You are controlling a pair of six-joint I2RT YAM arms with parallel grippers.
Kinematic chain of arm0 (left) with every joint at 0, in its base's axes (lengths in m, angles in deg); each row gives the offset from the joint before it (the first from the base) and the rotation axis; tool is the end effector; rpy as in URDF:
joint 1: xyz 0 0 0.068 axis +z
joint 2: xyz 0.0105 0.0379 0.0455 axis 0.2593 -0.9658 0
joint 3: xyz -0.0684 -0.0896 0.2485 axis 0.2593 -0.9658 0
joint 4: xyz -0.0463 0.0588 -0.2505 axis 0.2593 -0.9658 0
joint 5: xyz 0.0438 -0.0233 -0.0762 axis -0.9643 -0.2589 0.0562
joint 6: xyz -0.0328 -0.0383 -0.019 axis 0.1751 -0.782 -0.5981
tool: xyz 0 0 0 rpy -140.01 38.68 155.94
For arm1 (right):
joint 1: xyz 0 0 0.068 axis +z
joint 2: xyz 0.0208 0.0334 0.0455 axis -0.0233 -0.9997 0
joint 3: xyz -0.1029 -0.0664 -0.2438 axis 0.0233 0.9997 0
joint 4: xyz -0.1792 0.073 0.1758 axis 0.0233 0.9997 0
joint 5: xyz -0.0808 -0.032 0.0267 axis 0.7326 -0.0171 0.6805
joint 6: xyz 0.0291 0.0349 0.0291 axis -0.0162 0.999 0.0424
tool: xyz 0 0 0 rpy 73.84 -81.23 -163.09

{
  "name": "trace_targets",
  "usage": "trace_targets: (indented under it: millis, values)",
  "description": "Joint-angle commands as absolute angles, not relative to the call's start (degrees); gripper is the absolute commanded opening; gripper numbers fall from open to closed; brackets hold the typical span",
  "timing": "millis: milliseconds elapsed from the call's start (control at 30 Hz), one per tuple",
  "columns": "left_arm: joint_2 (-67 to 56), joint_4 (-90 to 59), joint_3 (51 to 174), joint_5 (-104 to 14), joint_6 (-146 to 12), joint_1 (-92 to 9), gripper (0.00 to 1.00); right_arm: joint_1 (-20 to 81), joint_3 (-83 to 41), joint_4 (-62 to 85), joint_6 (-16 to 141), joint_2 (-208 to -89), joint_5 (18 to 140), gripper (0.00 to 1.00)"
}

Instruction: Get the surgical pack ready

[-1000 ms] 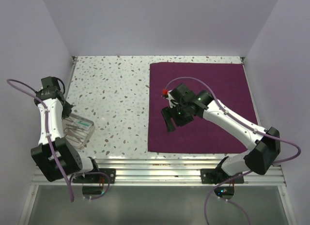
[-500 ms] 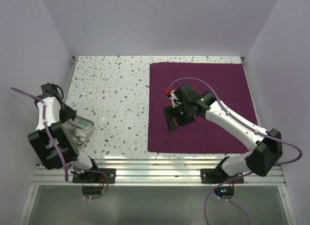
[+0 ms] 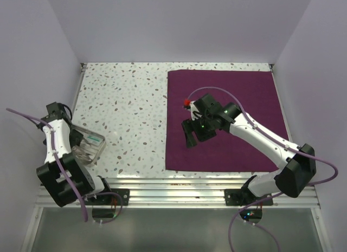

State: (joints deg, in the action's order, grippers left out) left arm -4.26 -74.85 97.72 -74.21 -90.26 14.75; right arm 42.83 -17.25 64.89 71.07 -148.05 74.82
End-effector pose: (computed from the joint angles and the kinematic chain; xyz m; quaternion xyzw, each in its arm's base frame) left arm 0.1930 0.1251 0.2502 -0.5426 0.8097 0.1746 0.1398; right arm 0.2033 0.1896 0.2991 -0.2405 0.9367 0.1999 0.1575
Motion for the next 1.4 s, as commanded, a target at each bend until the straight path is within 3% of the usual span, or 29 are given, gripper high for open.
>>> trace_targets:
  millis: [0, 600, 1000, 1233, 1367]
  values:
    - [-4.12, -74.64, 94.02, -75.44, -92.44, 16.43, 0.69, 42.64, -17.1, 63.65, 70.35, -148.03, 73.32, 0.74]
    - [-14.04, -65.14, 89.53, -70.96, -91.21, 18.63, 0.54, 40.62, -15.07, 63.03, 70.53, -147.06, 73.41, 0.74]
    - [-10.62, -65.4, 88.92, -68.59, -90.51, 18.46, 0.0, 40.36, -15.25, 61.89, 71.4, -148.29, 72.62, 0.74]
    - [-6.41, -68.83, 89.97, -66.74, -92.78, 12.32, 0.0, 38.78, -15.6, 61.54, 71.49, -148.73, 72.44, 0.74]
    - [-3.86, -73.22, 93.21, -66.73, -100.77, -0.48, 0.0, 34.74, -14.9, 60.92, 72.37, -147.94, 70.42, 0.74]
